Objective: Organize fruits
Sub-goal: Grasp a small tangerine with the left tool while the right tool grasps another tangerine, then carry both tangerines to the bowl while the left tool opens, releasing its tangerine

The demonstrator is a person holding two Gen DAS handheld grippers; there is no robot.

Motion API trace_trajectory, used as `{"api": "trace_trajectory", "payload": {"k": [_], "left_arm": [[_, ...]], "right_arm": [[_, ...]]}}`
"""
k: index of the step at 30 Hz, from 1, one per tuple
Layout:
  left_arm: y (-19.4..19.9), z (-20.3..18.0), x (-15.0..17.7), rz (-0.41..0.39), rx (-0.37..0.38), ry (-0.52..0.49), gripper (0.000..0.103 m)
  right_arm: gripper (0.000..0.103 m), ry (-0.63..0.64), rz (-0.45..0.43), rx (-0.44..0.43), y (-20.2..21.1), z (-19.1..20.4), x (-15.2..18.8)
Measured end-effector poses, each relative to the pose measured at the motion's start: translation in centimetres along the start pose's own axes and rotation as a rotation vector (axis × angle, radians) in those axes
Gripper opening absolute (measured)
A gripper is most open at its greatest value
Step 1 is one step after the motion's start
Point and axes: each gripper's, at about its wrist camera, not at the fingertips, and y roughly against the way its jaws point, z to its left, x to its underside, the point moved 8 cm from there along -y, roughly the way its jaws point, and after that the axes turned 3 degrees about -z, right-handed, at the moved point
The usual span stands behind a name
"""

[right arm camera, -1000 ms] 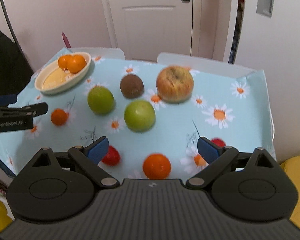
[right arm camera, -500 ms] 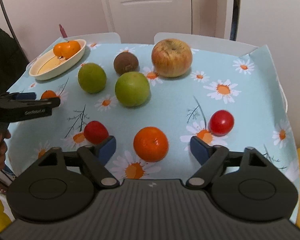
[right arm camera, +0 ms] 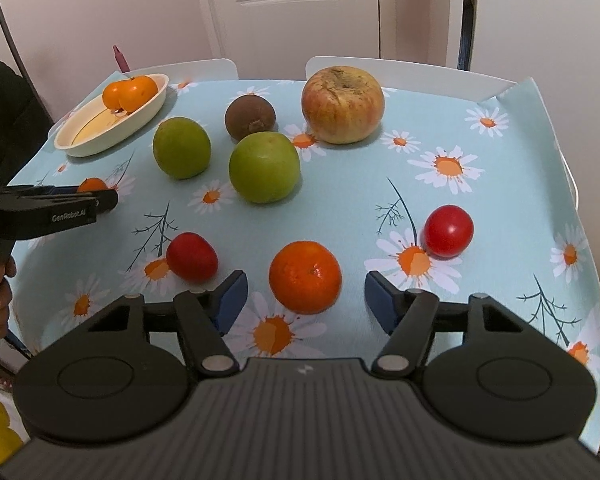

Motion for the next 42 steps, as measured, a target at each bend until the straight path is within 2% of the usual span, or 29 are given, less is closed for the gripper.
{"api": "trace_trajectory", "payload": {"k": [10, 12, 14, 26, 36, 42], "left_arm": [[0.9, 0.0, 0.8, 0.005, 0.007, -0.009, 0.041], [1.1, -0.1, 0.9, 0.005, 0.003, -0.008, 0.041], [1.4, -0.3, 1.1, 0.005, 0.004, -0.018, 0.040], [5.2, -0.7, 1.0, -0.004, 0.019, 0.005, 0.040], [10.0, 0.7, -2.2, -0.055, -0.013, 0.020, 0.040], [12.0, 3.7, -4.6, -0.088, -0.053, 0.031, 0.040]], "right_arm": [[0.074, -0.008, 0.004, 0.002, -0.4, 0.0, 0.0], [0.068, -0.011, 0.001, 0.003, -0.5, 0.0, -0.1], [0.054, -0.004, 0.001, 0.006, -0.6, 0.0, -0.2], [0.053, 0.016, -0.023, 0.001, 1.5, 0.5, -2.4], [0.053, 0.034, -0.052, -0.048, 4.5, 2.9, -5.9], [0.053, 0.043, -0.073, -0.089, 5.6, 5.5, -8.4]]}}
